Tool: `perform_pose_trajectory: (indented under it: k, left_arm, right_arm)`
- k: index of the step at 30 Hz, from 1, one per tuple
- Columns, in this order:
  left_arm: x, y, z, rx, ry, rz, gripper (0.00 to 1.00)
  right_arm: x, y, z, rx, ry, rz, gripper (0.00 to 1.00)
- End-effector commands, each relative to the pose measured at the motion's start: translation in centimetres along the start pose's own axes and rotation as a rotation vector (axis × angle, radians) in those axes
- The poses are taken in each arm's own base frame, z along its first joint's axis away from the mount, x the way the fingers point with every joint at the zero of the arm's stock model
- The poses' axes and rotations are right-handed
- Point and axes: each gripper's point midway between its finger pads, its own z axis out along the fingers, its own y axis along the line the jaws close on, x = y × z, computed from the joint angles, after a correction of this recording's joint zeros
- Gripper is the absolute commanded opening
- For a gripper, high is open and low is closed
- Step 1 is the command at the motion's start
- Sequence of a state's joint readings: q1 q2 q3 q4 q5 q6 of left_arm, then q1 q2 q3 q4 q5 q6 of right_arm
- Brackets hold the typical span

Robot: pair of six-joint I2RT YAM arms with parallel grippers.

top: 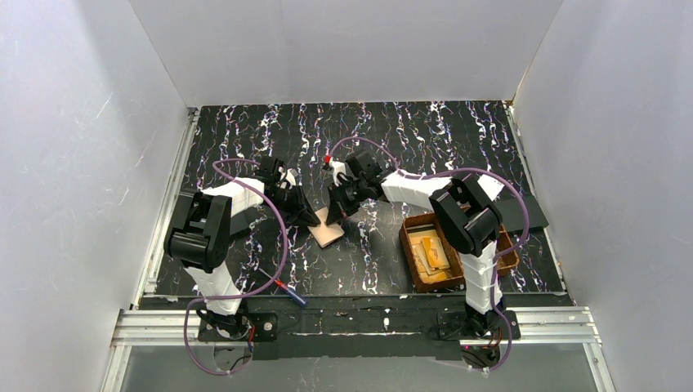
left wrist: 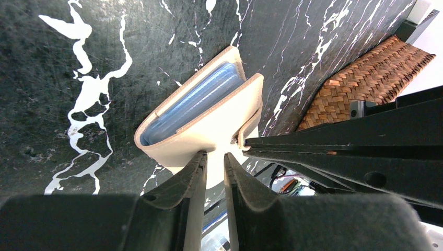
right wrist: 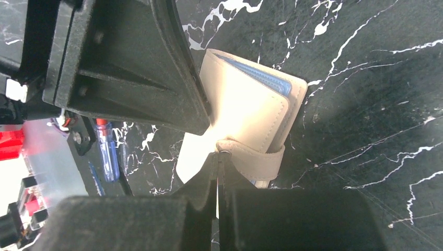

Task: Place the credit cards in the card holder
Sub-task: Close the card holder at the center of the board.

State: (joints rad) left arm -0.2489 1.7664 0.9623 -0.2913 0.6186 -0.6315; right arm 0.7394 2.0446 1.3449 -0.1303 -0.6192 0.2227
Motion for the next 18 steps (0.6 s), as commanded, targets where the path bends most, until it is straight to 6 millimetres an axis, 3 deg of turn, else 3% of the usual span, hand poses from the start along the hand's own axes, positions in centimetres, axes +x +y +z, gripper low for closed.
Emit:
perform_pose_trajectory:
  k: [1,10,18]
  left_arm:
    - [2.0,2.9,1.4,-0.108,0.058,-0.023,0.18]
    - [2.0,2.9,1.4,-0.106,0.058,-0.022,0.18]
    - [2.1,2.9,1.3,-0.104,0.056,-0.021,0.17]
  right_arm:
    - [3.3,-1.8,1.7,0.123,0.130,-0.021,0.01]
    - [6.8,-2.9,2.2,0.262,0.287,-0.075,0.01]
    - [9.0,-5.7,2.3,0.442,0.430,-0.029,0.01]
